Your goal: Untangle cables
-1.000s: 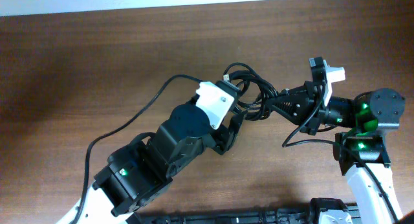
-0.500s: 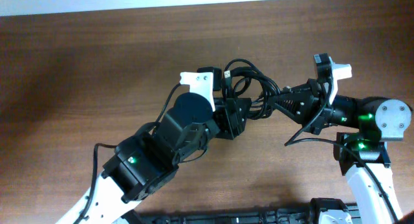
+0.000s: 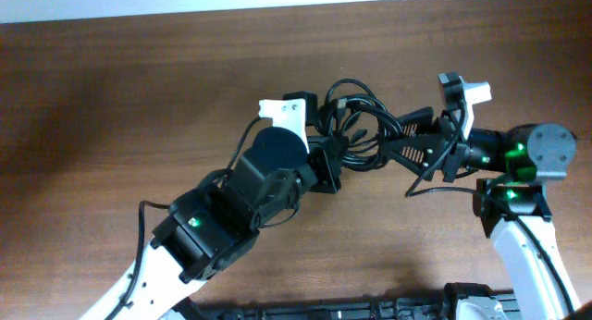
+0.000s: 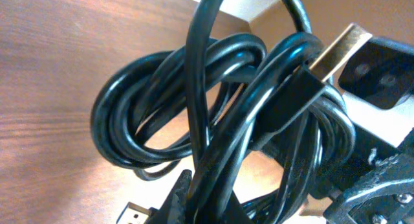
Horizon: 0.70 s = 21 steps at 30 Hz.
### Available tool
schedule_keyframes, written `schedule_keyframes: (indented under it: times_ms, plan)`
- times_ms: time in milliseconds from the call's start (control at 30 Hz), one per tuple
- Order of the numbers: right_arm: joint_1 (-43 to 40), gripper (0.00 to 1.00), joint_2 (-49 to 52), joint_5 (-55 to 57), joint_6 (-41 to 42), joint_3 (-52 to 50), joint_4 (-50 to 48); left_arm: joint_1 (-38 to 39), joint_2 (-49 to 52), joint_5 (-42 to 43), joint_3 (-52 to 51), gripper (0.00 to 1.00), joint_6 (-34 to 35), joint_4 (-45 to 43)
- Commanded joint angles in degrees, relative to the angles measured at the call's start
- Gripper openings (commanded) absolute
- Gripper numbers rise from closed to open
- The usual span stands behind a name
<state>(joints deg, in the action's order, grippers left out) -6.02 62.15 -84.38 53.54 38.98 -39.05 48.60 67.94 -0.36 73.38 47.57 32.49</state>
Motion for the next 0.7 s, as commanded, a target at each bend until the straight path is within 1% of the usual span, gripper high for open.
schedule_keyframes:
  times_ms: [0, 33, 133, 233, 267, 300, 367, 400, 433, 500, 533, 600, 667]
  plan:
    - [-0.07, 0.83, 0.74, 0.37, -0.55, 0.68, -0.2, -4.33, -0.13, -1.14, 0.61, 0.0, -0.92, -0.7]
    - [-0.07, 0.89, 0.74, 1.7, -0.55, 0.68, -0.17, -6.54, -0.15, -1.11, 0.61, 0.0, -0.9, -0.79]
    - [-0.04, 0.96, 0.72, 6.01, -0.59, 0.68, 2.62, -10.64, -0.13, -1.14, 0.61, 0.0, -0.87, -2.1]
    - [0.0, 0.98, 0.55, 9.92, -0.76, 0.68, 4.61, -11.98, -0.13, -1.92, 0.61, 0.0, -0.9, -2.43]
    - [0.0, 0.98, 0.24, 13.14, -1.11, 0.68, 8.17, -12.02, -0.13, -3.56, 0.61, 0.0, -0.9, -2.21]
    - [0.0, 0.98, -0.13, 15.41, -2.64, 0.68, 11.58, -12.02, -0.13, -4.11, 0.61, 0.0, -0.9, -2.21]
    - [0.0, 0.98, -2.54, 24.61, -10.99, 0.68, 27.71, -12.02, -0.13, -5.57, 0.61, 0.0, -0.9, -2.08]
    - [0.0, 0.98, -3.74, 28.0, -13.73, 0.68, 33.18, -12.02, -0.13, -6.67, 0.61, 0.0, -0.9, -1.97]
    - [0.0, 0.99, -6.56, 33.42, -18.67, 0.68, 41.13, -12.02, -0.13, -8.33, 0.61, 0.0, -0.9, -1.81]
    - [0.52, 0.99, -11.41, 37.92, -24.74, 0.68, 46.12, -12.02, -0.11, -9.16, 0.61, 0.0, -0.85, -2.12]
    - [1.6, 0.99, -13.79, 40.37, -26.45, 0.68, 47.06, -12.02, 0.0, -9.16, 0.61, 0.0, -0.44, -2.54]
    - [5.42, 0.99, -18.88, 47.56, -27.87, 0.68, 48.33, -12.02, 0.61, -8.7, 0.61, 0.0, 2.58, -2.93]
    - [10.6, 0.99, -22.23, 53.64, -30.91, 0.68, 48.72, -12.02, 1.77, -4.83, 0.61, 0.0, 7.91, -3.17]
